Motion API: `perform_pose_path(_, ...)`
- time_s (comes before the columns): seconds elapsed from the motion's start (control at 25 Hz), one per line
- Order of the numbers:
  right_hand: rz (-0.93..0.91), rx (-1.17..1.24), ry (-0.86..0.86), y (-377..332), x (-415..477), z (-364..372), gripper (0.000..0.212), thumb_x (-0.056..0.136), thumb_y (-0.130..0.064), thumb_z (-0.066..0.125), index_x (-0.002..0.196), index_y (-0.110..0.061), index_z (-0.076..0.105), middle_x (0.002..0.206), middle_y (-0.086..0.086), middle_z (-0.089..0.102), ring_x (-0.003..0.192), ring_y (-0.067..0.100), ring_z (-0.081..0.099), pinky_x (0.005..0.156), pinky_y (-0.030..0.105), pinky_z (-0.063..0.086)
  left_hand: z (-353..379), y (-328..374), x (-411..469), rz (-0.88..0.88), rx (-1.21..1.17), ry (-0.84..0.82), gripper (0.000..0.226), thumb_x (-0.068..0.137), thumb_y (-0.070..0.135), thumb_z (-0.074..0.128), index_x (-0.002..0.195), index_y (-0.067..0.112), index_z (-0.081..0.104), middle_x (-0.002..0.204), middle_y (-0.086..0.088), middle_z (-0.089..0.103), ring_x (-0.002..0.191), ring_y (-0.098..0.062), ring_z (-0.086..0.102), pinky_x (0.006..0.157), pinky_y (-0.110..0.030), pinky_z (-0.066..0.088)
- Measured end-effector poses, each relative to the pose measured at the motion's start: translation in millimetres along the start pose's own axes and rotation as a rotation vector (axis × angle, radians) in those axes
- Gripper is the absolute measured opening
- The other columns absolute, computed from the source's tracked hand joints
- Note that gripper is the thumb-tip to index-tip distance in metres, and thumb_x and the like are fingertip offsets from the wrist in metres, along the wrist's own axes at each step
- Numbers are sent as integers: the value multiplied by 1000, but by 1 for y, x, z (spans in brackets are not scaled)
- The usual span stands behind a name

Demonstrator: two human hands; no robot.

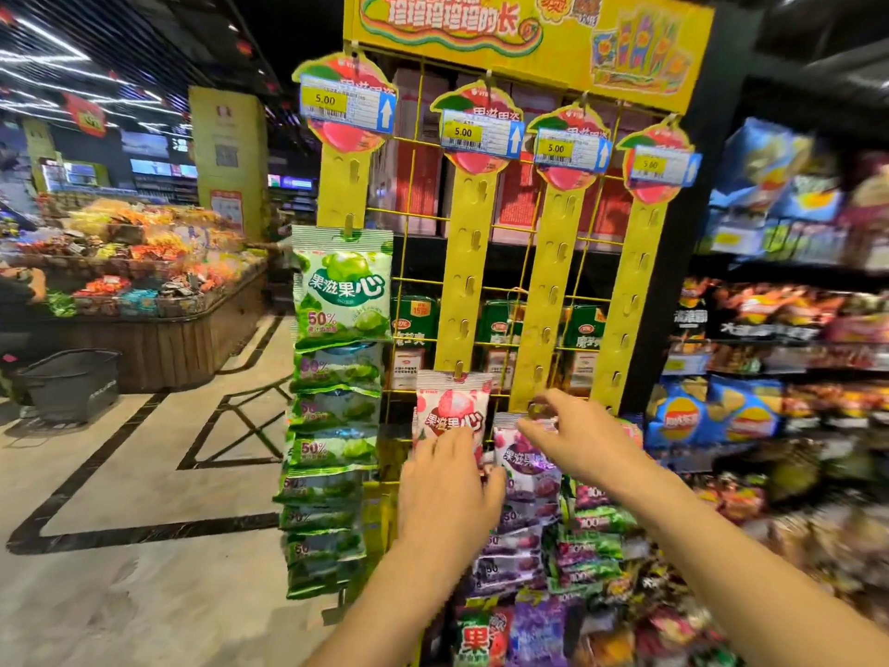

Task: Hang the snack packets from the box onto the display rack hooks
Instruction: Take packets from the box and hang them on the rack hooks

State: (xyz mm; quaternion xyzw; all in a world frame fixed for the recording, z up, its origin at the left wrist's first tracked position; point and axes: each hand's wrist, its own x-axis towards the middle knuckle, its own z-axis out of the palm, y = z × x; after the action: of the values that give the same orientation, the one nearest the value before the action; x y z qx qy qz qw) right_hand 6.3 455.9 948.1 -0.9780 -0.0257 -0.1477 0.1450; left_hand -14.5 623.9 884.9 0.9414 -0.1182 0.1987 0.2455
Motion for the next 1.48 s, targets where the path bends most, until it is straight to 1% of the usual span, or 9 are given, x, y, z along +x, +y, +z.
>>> perform_pose_path(0.12,38,-116,-6,33,-21,10,65,97,-57,52,148,-18,43,143,3,56,130,22,53,104,39,47,19,12,-3,42,10,-90,55,104,53,45,148,21,41,145,2,52,136,-23,45,109,-39,40)
perform_pose_path(0.24,42,-150,-5,60,-40,17,63,97,-57,51,148,-21,42,140,0,57,128,21,53,102,37,47,37,26,-8,77,75,-184,56,104,54,44,147,18,41,144,0,53,135,-25,47,109,-39,41)
perform_pose_path(0.4,77,-174,-16,106,-58,24,70,98,-59,47,156,-25,29,143,-1,53,130,24,49,103,39,46,61,56,-7,92,119,-220,58,104,54,43,149,17,41,148,-2,51,138,-28,44,111,-42,40)
perform_pose_path(0.64,122,-188,-42,217,-86,12,68,98,-60,42,152,-20,34,144,2,50,132,27,46,103,41,46,117,147,-6,112,183,-241,52,103,52,44,141,16,47,143,-4,55,135,-29,47,108,-42,41)
perform_pose_path(0.8,142,-145,-58,300,-108,-5,70,99,-59,43,154,-18,31,152,3,44,139,28,39,109,43,43,167,225,-7,115,224,-293,59,104,54,43,150,16,41,150,-5,50,140,-29,44,112,-42,38)
perform_pose_path(0.88,132,-151,-48,316,-109,-8,71,98,-59,43,155,-18,31,153,3,44,139,30,40,108,44,44,177,237,-7,114,231,-310,61,104,54,43,152,16,40,152,-5,49,140,-29,44,112,-42,39)
perform_pose_path(1.12,176,-179,-77,436,-126,-29,72,98,-60,42,153,-16,30,147,5,48,134,30,45,105,45,45,255,336,-5,96,260,-398,51,102,55,46,133,15,51,136,-7,60,128,-33,52,99,-44,45)
perform_pose_path(1.28,189,-205,-103,481,-119,-27,69,98,-59,42,150,-14,35,142,6,52,132,30,45,104,44,43,292,362,3,98,251,-418,55,103,53,46,141,15,50,139,-8,59,131,-32,52,101,-45,46)
perform_pose_path(1.48,201,-237,-152,515,-90,-4,68,97,-61,42,147,-15,38,141,8,53,129,32,48,103,45,46,330,359,34,101,272,-456,60,103,54,46,149,15,45,146,-8,55,136,-32,48,108,-45,42)
